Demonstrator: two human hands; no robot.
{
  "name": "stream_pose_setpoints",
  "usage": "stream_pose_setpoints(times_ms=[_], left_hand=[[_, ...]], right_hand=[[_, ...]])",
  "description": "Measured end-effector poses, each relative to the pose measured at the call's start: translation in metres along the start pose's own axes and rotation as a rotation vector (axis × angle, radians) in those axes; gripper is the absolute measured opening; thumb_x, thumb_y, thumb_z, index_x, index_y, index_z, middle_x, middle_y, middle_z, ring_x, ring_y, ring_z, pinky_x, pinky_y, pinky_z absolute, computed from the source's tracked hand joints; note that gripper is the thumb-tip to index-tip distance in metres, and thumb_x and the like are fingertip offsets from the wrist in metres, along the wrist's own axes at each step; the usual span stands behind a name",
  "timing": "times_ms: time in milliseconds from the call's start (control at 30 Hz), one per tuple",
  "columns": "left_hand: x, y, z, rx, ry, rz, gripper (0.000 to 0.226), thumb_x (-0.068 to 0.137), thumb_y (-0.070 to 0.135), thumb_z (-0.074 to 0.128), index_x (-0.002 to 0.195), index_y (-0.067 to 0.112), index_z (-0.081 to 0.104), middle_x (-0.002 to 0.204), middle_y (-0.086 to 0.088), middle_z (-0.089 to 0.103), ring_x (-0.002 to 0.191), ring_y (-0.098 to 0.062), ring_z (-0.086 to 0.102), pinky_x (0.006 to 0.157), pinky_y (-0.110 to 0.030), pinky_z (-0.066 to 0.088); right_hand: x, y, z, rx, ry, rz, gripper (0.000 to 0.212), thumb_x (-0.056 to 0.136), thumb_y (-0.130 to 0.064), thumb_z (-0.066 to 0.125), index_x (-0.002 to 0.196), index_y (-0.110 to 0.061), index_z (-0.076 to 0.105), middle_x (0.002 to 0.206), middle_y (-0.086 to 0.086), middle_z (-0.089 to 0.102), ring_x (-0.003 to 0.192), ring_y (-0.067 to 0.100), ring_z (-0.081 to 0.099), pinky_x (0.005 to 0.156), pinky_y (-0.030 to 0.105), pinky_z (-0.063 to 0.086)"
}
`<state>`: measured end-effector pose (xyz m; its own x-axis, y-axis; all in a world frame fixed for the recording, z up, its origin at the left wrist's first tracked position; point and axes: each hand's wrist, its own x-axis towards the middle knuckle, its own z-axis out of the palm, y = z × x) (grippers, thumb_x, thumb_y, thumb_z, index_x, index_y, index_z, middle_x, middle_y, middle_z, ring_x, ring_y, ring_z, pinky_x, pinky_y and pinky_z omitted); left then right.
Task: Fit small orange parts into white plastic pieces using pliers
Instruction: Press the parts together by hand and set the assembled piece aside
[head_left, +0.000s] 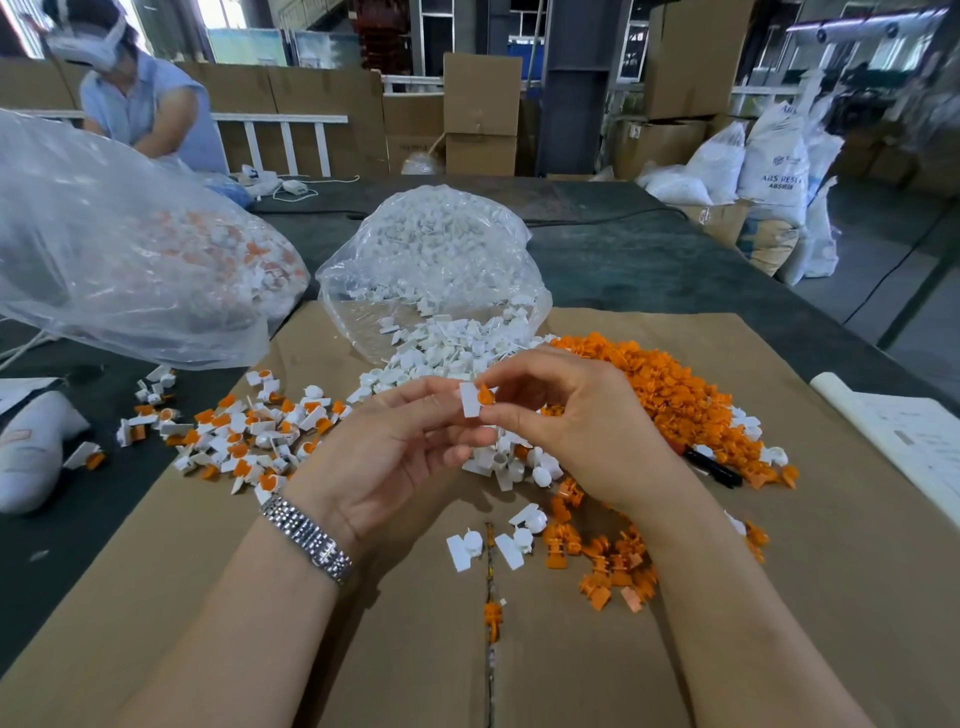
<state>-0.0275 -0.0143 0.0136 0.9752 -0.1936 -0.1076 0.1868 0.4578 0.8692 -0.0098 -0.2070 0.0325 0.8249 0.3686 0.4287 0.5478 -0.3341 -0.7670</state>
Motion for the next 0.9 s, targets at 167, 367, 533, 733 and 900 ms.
stream_pose_setpoints(times_ms=[167, 367, 533, 733, 900], left_hand=[[-0.004, 0.0052, 0.0032, 0.067, 0.017, 0.019, 0.019, 0.084, 0.023, 0.074, 0.091, 0.006, 0.078, 0.097, -0.026, 0.075, 0.087, -0.034, 0.077, 0.066, -0.027, 0.062], [-0.006, 0.0061, 0.0027, 0.138, 0.118, 0.068, 0.014, 0.077, 0.009, 0.076, 0.081, 0.0, 0.067, 0.076, -0.019, 0.072, 0.074, -0.029, 0.077, 0.065, -0.027, 0.064], [-0.0066, 0.0043, 0.0049, 0.171, 0.132, 0.079, 0.013, 0.078, 0.007, 0.075, 0.083, -0.003, 0.068, 0.084, -0.028, 0.073, 0.076, -0.032, 0.077, 0.068, -0.028, 0.064], [-0.0052, 0.004, 0.0027, 0.185, 0.153, 0.108, 0.016, 0.075, 0.008, 0.078, 0.082, -0.004, 0.07, 0.084, -0.028, 0.073, 0.077, -0.031, 0.077, 0.068, -0.028, 0.064], [-0.0049, 0.0039, 0.0001, 0.198, 0.131, 0.109, 0.019, 0.067, 0.006, 0.081, 0.079, -0.004, 0.071, 0.088, -0.029, 0.074, 0.078, -0.03, 0.077, 0.066, -0.026, 0.062]], right_hand=[[-0.0006, 0.0031, 0.0037, -0.078, 0.037, -0.056, 0.02, 0.083, -0.016, 0.082, 0.102, -0.015, 0.076, 0.092, -0.002, 0.069, 0.087, 0.011, 0.066, 0.083, 0.029, 0.055], [-0.0006, 0.0037, 0.0009, -0.038, -0.046, -0.019, 0.026, 0.084, -0.02, 0.082, 0.108, -0.025, 0.074, 0.094, -0.008, 0.069, 0.089, 0.011, 0.066, 0.083, 0.028, 0.054], [-0.001, 0.005, 0.0036, -0.072, -0.01, -0.045, 0.021, 0.085, -0.015, 0.081, 0.105, -0.019, 0.078, 0.091, -0.004, 0.07, 0.088, 0.011, 0.067, 0.084, 0.032, 0.055], [-0.0013, 0.0053, 0.0063, -0.116, 0.013, -0.11, 0.02, 0.086, -0.013, 0.08, 0.105, -0.014, 0.078, 0.089, -0.005, 0.072, 0.087, 0.009, 0.068, 0.082, 0.026, 0.056], [-0.0013, 0.0062, 0.0061, -0.112, 0.025, -0.124, 0.02, 0.086, -0.011, 0.08, 0.105, -0.014, 0.077, 0.09, -0.005, 0.073, 0.086, 0.007, 0.068, 0.081, 0.02, 0.055]])
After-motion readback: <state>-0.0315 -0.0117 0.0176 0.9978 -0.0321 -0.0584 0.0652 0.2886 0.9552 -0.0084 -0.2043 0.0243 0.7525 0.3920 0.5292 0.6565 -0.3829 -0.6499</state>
